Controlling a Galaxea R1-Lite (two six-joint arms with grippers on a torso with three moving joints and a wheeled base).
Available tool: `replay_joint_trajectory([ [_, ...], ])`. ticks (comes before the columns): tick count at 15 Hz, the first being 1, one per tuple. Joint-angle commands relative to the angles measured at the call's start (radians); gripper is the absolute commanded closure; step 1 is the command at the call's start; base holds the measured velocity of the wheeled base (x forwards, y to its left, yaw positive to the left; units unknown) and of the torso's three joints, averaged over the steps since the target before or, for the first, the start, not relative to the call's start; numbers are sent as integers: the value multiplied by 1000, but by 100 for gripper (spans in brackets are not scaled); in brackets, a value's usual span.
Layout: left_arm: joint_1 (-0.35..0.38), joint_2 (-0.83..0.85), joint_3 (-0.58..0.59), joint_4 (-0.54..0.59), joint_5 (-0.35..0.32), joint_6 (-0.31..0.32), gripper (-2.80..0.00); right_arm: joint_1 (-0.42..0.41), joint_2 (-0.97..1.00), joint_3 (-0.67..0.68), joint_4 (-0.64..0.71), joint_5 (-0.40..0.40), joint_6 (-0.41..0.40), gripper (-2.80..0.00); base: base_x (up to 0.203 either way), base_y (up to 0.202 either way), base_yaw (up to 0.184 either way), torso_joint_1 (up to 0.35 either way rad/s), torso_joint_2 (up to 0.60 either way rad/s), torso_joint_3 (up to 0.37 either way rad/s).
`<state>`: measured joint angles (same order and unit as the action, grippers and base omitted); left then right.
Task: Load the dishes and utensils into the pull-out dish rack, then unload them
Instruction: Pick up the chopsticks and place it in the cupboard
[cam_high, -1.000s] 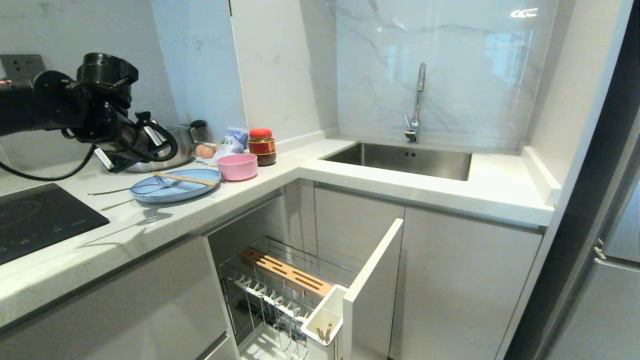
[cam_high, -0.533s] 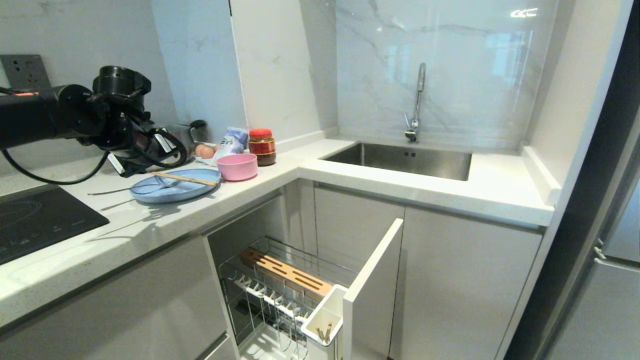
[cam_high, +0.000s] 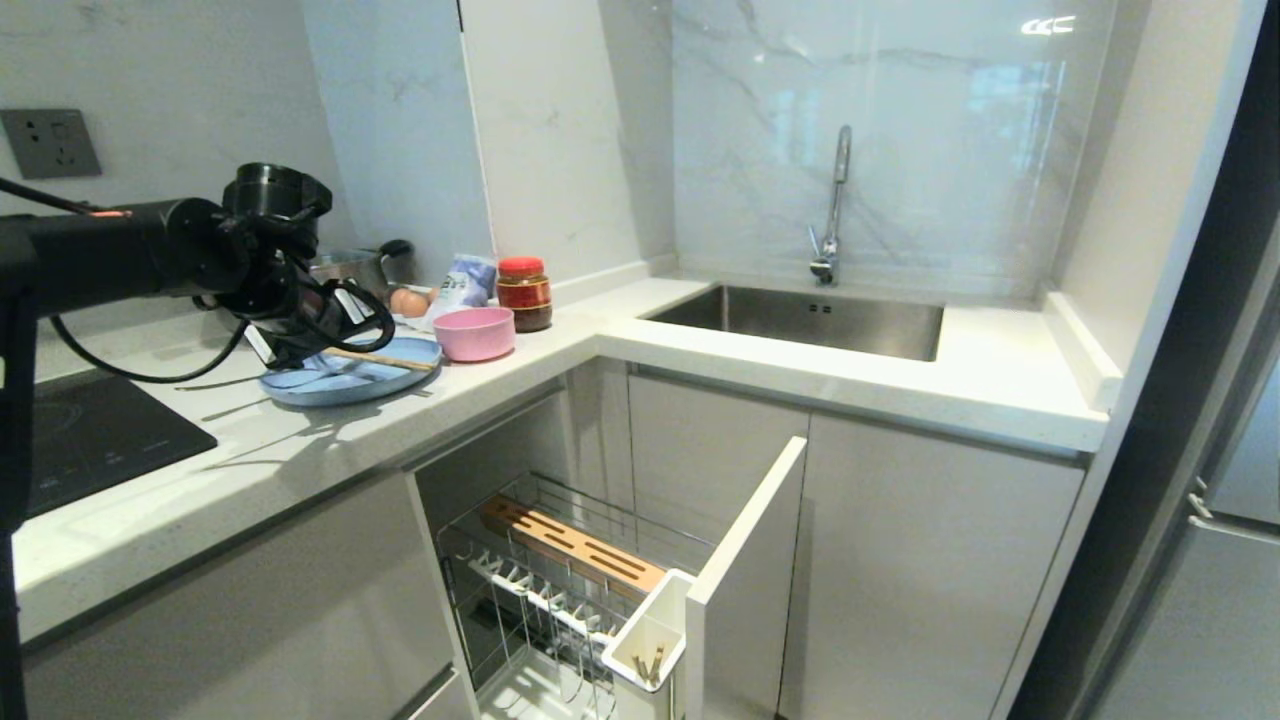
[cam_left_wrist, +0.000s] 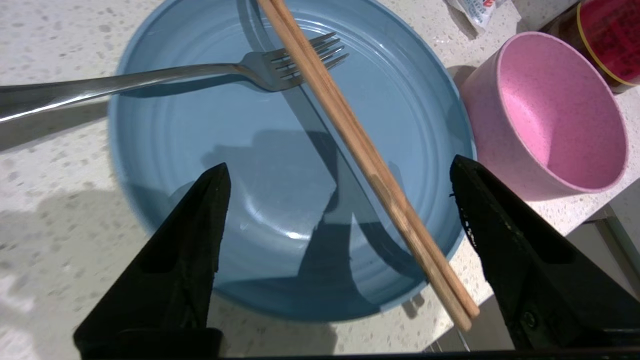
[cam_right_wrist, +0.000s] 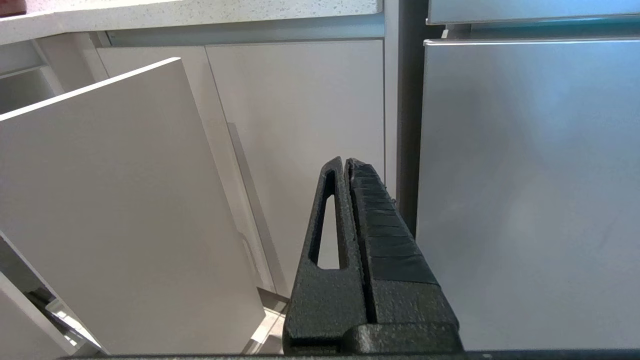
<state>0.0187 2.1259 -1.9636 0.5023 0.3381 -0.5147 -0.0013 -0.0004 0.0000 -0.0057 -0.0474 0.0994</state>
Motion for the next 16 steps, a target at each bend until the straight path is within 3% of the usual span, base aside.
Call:
replay_joint_trajectory([
  [1, 1, 23, 0, -7, 2, -2, -280, 1, -4, 0, 0, 0, 0, 0, 0, 0, 0, 0, 0, 0],
  [16, 3, 62, 0, -33, 6, 19, -280, 0, -4, 0, 0, 0, 0, 0, 0, 0, 0, 0, 0, 0],
])
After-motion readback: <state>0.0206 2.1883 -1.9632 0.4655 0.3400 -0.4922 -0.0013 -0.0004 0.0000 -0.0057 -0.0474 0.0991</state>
